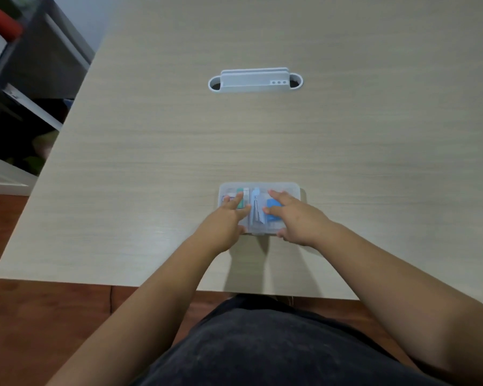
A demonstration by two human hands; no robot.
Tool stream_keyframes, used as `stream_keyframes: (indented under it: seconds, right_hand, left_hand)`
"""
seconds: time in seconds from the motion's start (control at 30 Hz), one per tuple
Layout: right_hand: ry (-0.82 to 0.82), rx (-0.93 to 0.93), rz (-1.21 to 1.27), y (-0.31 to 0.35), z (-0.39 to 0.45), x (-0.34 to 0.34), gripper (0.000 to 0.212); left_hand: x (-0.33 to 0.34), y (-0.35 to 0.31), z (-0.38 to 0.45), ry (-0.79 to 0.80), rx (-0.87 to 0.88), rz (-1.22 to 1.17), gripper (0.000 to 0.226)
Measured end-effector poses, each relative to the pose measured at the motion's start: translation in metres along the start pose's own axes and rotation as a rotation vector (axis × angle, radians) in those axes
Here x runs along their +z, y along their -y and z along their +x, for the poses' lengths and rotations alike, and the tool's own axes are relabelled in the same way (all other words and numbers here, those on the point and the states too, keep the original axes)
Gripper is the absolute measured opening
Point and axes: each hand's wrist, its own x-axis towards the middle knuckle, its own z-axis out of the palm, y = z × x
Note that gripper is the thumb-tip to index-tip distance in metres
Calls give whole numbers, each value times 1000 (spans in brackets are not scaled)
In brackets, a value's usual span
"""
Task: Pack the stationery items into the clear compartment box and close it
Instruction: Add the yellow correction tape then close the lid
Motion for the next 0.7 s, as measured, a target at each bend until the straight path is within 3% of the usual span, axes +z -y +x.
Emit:
stream_keyframes:
  seconds: [0.17, 0.7]
  right_hand:
    - [-12, 84, -134, -1, 31, -15, 60]
    - [-125, 192, -86, -38, 142, -69, 74]
  left_hand:
    - [-19, 10, 40, -34, -18, -15, 59]
    - [-87, 43, 161, -59, 5, -123, 57]
